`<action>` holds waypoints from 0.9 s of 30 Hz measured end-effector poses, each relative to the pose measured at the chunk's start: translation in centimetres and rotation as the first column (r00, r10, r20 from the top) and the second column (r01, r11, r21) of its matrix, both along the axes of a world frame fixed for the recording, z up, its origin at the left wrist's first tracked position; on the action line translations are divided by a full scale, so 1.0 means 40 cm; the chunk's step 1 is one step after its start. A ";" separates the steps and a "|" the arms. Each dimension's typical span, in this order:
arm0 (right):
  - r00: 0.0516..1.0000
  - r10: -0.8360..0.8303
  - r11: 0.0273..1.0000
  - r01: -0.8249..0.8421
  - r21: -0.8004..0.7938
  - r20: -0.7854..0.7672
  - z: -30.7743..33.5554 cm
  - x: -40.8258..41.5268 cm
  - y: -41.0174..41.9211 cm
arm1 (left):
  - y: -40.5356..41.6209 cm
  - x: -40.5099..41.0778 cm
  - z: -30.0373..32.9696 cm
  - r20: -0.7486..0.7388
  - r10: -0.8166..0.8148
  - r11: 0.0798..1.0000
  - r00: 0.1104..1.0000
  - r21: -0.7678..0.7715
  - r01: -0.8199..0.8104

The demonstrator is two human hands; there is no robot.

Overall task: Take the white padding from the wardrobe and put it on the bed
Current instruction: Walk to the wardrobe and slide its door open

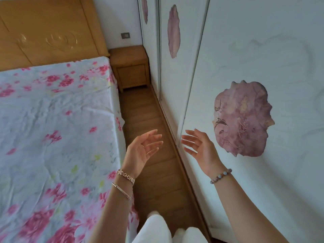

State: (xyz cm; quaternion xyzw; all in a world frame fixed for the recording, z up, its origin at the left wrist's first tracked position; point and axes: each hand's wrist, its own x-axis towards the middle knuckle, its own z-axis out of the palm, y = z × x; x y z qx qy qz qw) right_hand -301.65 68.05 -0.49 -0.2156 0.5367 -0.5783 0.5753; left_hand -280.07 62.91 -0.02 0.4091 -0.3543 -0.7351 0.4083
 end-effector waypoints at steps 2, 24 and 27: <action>0.999 0.049 0.999 -0.049 0.014 -0.013 -0.002 0.020 -0.058 | -0.035 0.020 -0.006 -0.012 0.053 0.998 0.999 0.020 -0.052; 0.992 0.121 0.991 -0.124 -0.058 -0.044 0.019 0.198 -0.733 | -0.650 0.201 0.000 -0.040 0.124 0.992 0.991 -0.006 -0.125; 0.990 0.129 0.990 -0.131 -0.045 -0.053 0.007 0.205 -0.803 | -0.725 0.200 -0.008 -0.029 0.118 0.993 0.993 0.004 -0.118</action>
